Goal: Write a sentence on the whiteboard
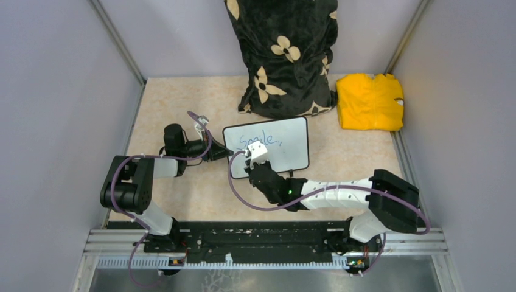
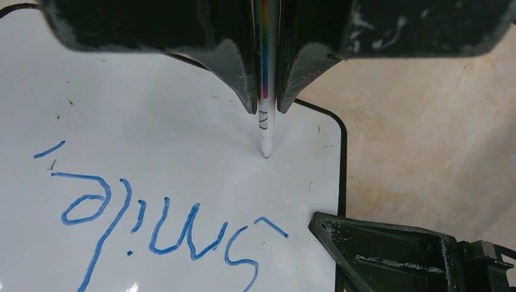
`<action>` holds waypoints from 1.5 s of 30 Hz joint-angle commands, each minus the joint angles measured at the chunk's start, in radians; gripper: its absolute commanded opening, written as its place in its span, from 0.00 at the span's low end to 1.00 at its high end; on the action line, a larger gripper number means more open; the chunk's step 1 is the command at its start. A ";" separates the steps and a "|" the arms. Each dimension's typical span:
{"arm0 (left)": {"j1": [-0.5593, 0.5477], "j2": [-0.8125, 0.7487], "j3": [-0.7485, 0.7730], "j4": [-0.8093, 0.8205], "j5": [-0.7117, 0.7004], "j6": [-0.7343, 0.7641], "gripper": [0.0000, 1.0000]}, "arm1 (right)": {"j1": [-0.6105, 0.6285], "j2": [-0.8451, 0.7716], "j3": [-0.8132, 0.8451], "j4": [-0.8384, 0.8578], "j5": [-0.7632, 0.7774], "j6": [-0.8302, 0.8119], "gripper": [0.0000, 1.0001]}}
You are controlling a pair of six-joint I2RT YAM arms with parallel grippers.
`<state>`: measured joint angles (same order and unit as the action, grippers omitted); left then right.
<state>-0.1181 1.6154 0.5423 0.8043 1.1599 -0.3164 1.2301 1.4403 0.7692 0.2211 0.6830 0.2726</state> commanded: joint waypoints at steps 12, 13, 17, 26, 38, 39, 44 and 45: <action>-0.011 0.001 0.010 -0.040 -0.054 0.053 0.00 | 0.008 0.036 0.078 0.004 0.003 0.007 0.00; -0.010 0.002 0.010 -0.040 -0.053 0.053 0.00 | 0.008 0.036 0.078 0.004 -0.001 0.007 0.00; -0.011 0.002 0.010 -0.040 -0.054 0.053 0.00 | 0.009 0.044 0.080 -0.005 -0.021 0.007 0.00; -0.011 0.000 0.010 -0.040 -0.054 0.053 0.00 | 0.008 0.052 0.077 -0.041 -0.044 0.019 0.00; -0.014 -0.001 0.010 -0.040 -0.055 0.052 0.00 | 0.008 -0.010 0.008 -0.092 0.016 0.067 0.00; -0.014 -0.002 0.010 -0.040 -0.055 0.053 0.00 | 0.007 -0.015 0.005 -0.094 0.016 0.071 0.00; -0.015 -0.003 0.010 -0.041 -0.055 0.054 0.00 | 0.008 -0.023 -0.009 -0.103 0.010 0.083 0.00; -0.017 -0.003 0.010 -0.041 -0.055 0.054 0.00 | 0.007 -0.024 -0.011 -0.103 0.007 0.084 0.00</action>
<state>-0.1207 1.6154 0.5423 0.8021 1.1538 -0.3126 1.2350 1.4528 0.7704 0.1184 0.6556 0.3382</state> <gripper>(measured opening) 0.134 0.126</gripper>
